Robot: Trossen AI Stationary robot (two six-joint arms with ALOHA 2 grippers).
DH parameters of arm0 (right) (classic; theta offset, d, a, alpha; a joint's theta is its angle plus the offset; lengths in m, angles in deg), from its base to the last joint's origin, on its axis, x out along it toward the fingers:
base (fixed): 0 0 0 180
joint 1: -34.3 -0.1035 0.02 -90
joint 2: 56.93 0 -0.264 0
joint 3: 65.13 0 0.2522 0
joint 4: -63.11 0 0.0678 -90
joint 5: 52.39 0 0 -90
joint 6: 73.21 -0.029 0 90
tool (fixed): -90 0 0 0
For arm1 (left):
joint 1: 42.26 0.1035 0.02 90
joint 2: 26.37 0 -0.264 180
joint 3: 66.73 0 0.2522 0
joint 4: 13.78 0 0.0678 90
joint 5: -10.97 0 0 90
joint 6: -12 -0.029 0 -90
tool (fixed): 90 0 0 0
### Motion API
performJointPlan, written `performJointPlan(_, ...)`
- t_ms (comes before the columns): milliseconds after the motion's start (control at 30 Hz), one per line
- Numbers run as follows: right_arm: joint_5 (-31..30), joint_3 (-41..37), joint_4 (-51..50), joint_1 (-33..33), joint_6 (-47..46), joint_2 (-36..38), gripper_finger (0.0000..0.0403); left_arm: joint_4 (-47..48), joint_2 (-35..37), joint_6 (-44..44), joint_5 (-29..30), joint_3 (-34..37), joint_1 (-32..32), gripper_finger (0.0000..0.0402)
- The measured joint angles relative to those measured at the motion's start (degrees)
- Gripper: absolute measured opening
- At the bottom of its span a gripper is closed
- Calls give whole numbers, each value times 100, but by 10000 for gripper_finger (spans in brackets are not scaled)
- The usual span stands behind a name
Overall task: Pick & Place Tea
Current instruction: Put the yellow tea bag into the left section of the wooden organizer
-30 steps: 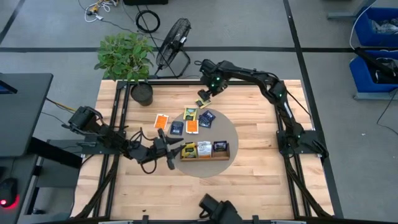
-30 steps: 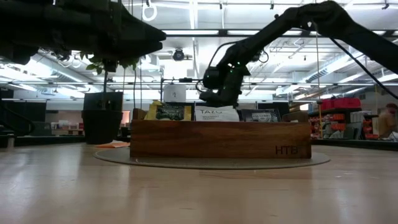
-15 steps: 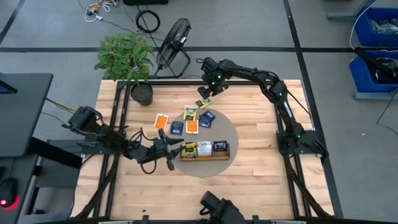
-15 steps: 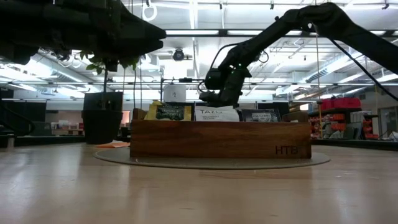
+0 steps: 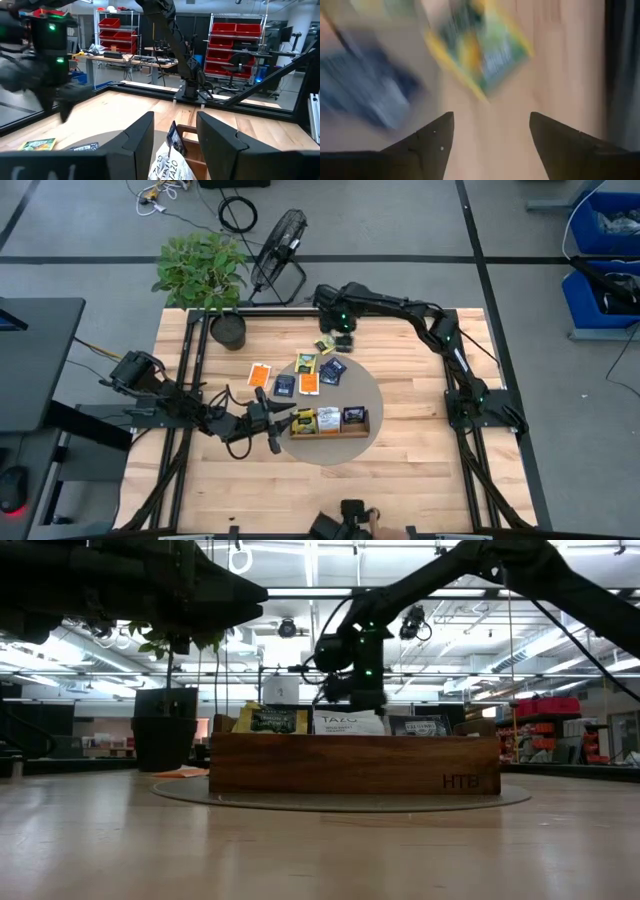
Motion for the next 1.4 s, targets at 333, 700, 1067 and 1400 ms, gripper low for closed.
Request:
performJointPlan(333,-906,-127,973,-381,3502,0,238,39,-4,-2,0,0,0,154)
performJointPlan(700,167,-138,978,-176,3385,-35,224,61,-4,46,0,0,153,154)
performJointPlan(1067,311,-142,817,-133,2211,-78,218,68,-4,83,-267,0,393,154)
performJointPlan(1400,549,-144,127,-236,987,1187,161,676,199,978,-636,-25,905,152)
